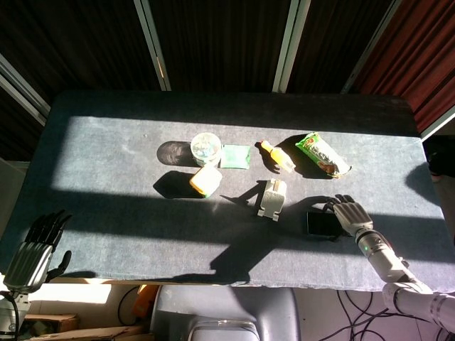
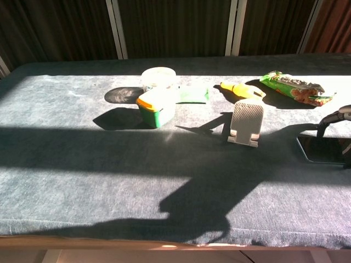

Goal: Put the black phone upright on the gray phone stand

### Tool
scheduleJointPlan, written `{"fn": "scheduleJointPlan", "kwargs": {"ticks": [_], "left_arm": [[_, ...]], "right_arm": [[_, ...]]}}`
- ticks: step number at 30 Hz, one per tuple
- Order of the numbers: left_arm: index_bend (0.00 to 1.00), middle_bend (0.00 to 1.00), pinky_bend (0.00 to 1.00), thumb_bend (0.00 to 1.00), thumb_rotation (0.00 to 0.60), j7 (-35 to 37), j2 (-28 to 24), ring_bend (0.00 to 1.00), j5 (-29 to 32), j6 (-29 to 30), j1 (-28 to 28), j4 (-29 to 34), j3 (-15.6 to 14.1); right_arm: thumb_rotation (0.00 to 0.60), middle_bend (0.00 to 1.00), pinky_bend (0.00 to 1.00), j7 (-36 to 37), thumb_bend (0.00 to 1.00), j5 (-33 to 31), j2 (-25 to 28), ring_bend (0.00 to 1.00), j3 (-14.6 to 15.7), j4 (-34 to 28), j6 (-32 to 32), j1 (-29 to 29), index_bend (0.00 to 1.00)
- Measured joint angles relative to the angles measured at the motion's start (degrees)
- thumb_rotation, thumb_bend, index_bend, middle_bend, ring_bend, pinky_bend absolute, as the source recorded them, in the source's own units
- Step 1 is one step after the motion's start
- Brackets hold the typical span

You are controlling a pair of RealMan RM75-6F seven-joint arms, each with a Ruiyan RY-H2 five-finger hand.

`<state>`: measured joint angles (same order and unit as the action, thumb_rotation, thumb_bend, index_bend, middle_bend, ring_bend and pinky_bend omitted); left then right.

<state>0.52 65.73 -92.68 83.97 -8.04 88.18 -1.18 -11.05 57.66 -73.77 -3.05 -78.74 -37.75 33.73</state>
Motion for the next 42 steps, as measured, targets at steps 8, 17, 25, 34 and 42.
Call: {"fn": "scheduleJointPlan", "kwargs": {"ticks": [8,17,25,34,42], "left_arm": [[0.0,0.0,0.06,0.46,0.6,0.1,0.0,0.0,-0.1,-0.1,0.0,0.1,-0.1],[0.0,0.0,0.06,0.46,0.6,0.2,-0.1,0.0,-0.2,-0.2,-0.1,0.1,-0.3],[0.0,0.0,0.07,0.46,0.6,0.5,-0.2,0.0,-0.1,-0.3,-0.1,0.1,-0.3],[0.0,0.0,0.07,0.46,0.6,0.8,-0.2,0.0,-0.2,-0.2,-0.1,0.0,-0.3],[0.0,0.0,0.07,0.46,0.6,1.0,-0.2,0.0,-0.1,-0.2,-0.1,-0.1,-0.3]], "right_arm": [[0.6,0.29,0.1,-1.1,0.21,-1.1,-0.7,0.05,0.6,0.2,-0.8,0.3,0.46],[0.6,0.34,0.13,-2.4,0.21,-2.9,-1.9,0.1,1.1,1.2,-1.6,0.8,0.54],[0.6,0.37,0.18,-3.3,0.31,-2.8,-2.4,0.16,1.3,1.0,-3.6,0.6,0.65],[0.6,0.42,0.22,-6.2,0.33,-3.3,-3.2,0.21,2.0,0.7,-6.4,0.0,0.71],[0.6,0.46,0.29,-10.0,0.35,-4.2,-3.9,0.27,2.2,-0.1,-9.7,-0.3,0.77]]}}
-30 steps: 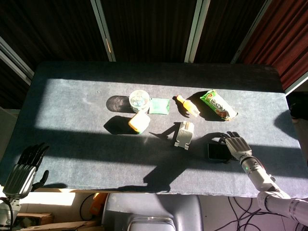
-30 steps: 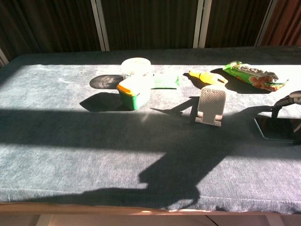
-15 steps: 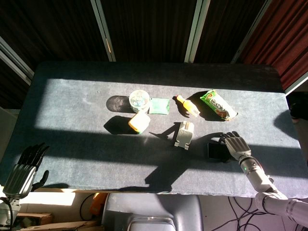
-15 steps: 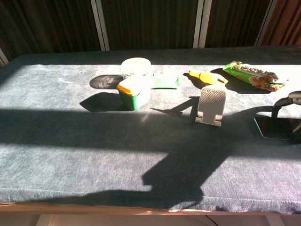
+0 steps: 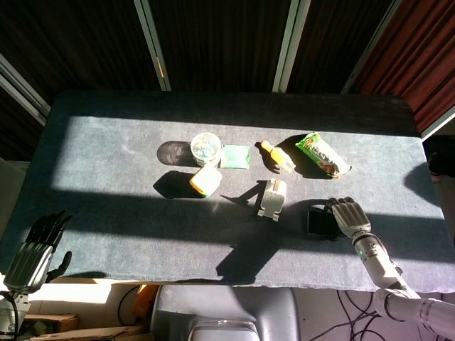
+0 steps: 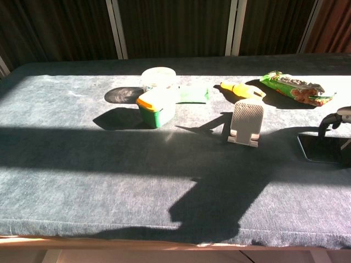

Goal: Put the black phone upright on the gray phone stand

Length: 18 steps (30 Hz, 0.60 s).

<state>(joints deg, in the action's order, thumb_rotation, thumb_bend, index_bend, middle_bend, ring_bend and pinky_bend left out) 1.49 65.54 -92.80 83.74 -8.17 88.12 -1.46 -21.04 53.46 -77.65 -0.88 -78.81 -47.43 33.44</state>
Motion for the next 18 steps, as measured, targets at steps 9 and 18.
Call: {"fn": "scheduleJointPlan", "kwargs": {"ticks": [9,18], "left_arm": [[0.0,0.0,0.07,0.46,0.6,0.4,-0.1,0.0,0.0,0.1,0.0,-0.1,0.0],[0.0,0.0,0.07,0.46,0.6,0.6,-0.2,0.0,0.0,0.1,0.0,-0.1,0.0]], "right_arm": [[0.6,0.56,0.43,-3.6,0.37,-1.2,-0.4,0.44,0.3,-1.1,-2.1,-0.2,0.83],[0.6,0.64,0.49,-8.5,0.4,-2.4,-0.8,0.53,0.6,-2.6,-5.2,-0.3,0.86]]}}
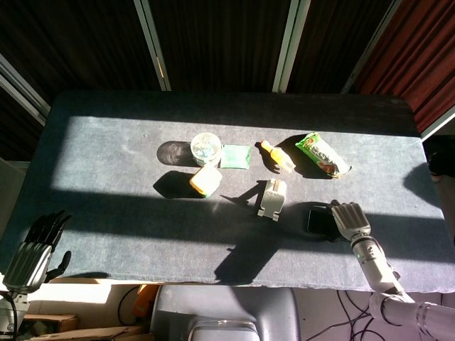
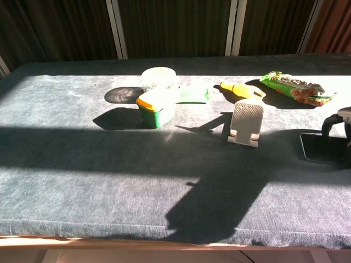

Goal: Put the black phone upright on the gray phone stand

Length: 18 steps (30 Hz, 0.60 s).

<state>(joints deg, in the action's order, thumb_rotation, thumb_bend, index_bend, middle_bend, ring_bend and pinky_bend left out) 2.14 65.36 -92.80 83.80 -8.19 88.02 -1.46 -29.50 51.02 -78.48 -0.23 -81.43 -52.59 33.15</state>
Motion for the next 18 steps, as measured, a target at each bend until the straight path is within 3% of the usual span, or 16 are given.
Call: {"fn": "scheduleJointPlan", "kwargs": {"ticks": [18], "left_arm": [[0.0,0.0,0.07,0.46,0.6,0.6,-0.1,0.0,0.0,0.3,0.1,-0.1,0.0]], "right_arm": [[0.6,0.7,0.54,-1.9,0.43,3.0,-1.7,0.59,-0.4,0.5,-5.2,-1.3,0.94]]}}
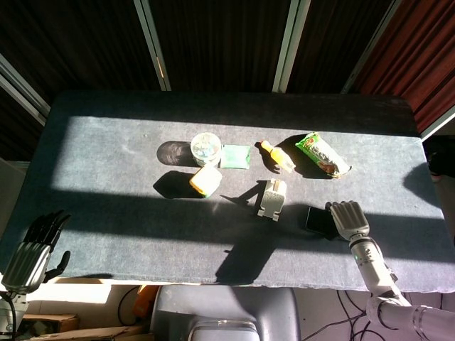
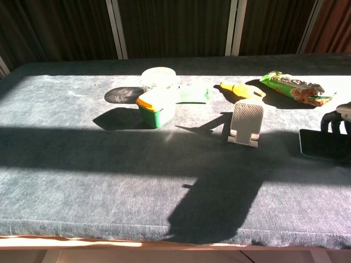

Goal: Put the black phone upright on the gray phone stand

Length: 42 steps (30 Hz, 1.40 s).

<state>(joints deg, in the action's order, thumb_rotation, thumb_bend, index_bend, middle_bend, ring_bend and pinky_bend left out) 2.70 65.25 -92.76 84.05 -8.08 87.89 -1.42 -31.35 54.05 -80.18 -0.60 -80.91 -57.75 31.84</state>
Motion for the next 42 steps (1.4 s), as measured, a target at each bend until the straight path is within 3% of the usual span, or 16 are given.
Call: {"fn": "scheduleJointPlan", "kwargs": {"ticks": [15,23,27,34,38,42], "left_arm": [[0.0,0.0,0.07,0.46,0.6,0.2,0.0,0.0,0.2,-0.2,0.0,0.0,0.0],[0.0,0.0,0.07,0.46,0.6,0.0,0.0,0.0,0.2,-0.2,0.0,0.1,0.0],[0.0,0.0,0.07,0.46,0.6,-0.1,0.1,0.0,0.3,-0.5,-0.1,0.1,0.0],[0.0,0.0,0.07,0.46,0.6,-0.4,0.2,0.0,0.4,-1.3,-0.5,0.2,0.0],[0.0,0.0,0.07,0.46,0.6,-0.5,0.3,0.0,0.3,-1.5,-0.6,0.2,-0.1],[0.0,0.0,0.07,0.46,0.6,-0.2,0.2,0.0,0.4,-1.3,-0.6,0.2,-0.1]], "right_arm": [[0.6,0.71,0.55,-3.5,0.43,1.4,0.5,0.59,-1.4,-0.9,-2.2,0.0,0.94],[0.6,0.71,0.55,-13.2,0.43,5.9,2.6,0.59,-1.4,-3.0,-8.5,0.8,0.94],[0.6,0.71,0.58,-21.3,0.43,10.4,3.9,0.6,-0.8,-3.8,-12.4,1.5,0.94],[0.6,0.71,0.6,-34.4,0.43,25.1,6.7,0.61,1.4,-2.9,-15.6,4.9,0.95],[0.6,0.71,0.59,-40.8,0.43,31.4,8.8,0.61,2.5,-3.0,-13.4,8.3,0.95],[0.6,0.71,0.58,-41.8,0.43,35.1,10.0,0.61,2.8,-3.1,-8.4,11.6,0.95]]}}
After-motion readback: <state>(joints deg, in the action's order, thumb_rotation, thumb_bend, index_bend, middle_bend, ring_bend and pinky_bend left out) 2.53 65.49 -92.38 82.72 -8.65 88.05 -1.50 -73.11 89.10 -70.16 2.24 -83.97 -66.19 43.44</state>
